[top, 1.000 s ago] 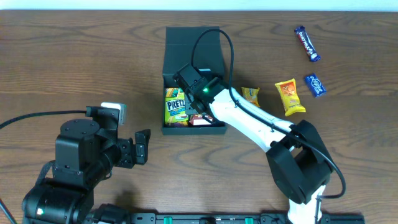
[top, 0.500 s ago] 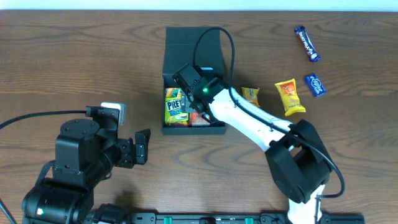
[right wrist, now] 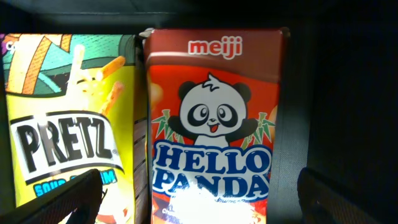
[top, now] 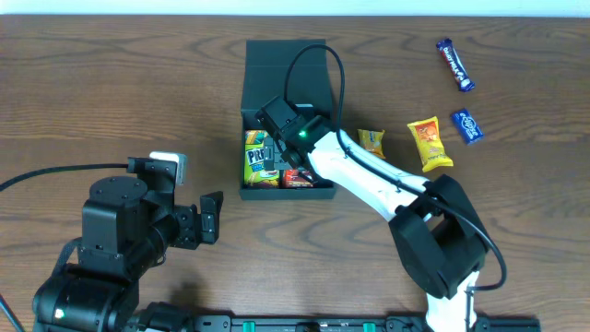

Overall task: Pack container
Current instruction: 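Lower the Hello Panda box beside the Pretz box and release, then move the right gripper to the blue Dairy Milk bar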

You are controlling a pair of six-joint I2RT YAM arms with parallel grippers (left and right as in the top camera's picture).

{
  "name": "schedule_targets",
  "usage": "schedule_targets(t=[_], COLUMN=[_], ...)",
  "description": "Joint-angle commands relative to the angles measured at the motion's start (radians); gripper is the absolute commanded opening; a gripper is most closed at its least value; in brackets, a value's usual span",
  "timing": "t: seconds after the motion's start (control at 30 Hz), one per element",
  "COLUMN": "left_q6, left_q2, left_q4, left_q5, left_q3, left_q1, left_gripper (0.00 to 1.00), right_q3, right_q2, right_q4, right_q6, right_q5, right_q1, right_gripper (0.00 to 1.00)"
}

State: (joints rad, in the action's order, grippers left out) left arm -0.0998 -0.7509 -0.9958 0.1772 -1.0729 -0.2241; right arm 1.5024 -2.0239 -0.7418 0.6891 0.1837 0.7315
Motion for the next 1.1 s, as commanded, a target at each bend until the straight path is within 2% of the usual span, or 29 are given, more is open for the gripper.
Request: schedule_targets(t=[0.0, 0.27, 0.67, 0.8, 1.07], left_q6=[0.007, 0.007, 0.007, 0.007, 0.007], left_q2=[0.000, 0.000, 0.000, 0.000, 0.000], left_q4=[-0.003, -0.003, -0.003, -0.003, -0.003], left_q5=[0.003, 0.003, 0.004, 0.003, 0.003], left_q3=[-0.003, -0.003, -0.003, -0.003, -0.003], left_q1=[0.001, 0.001, 0.001, 0.001, 0.001], left_gripper=[0.95, 0.95, 0.95, 0.95, 0.95], right_q3=[0.030, 0.050, 0.050, 0.050, 0.049], right_q2=[0.077, 0.229, 0.420, 0.466, 0.486], right_q4=[-0.002, 0.001, -0.018, -0.054, -0.070], right_q6=[-0.044, -0.127, -0.334, -0.445, -0.569], right_q5=[-0.004, -0.004, -0.004, 0.003, 0.187], right_q1=[0.000, -0.025, -0.179, -0.233, -0.270], right_gripper=[0.99, 0.99, 0.99, 0.99, 0.99])
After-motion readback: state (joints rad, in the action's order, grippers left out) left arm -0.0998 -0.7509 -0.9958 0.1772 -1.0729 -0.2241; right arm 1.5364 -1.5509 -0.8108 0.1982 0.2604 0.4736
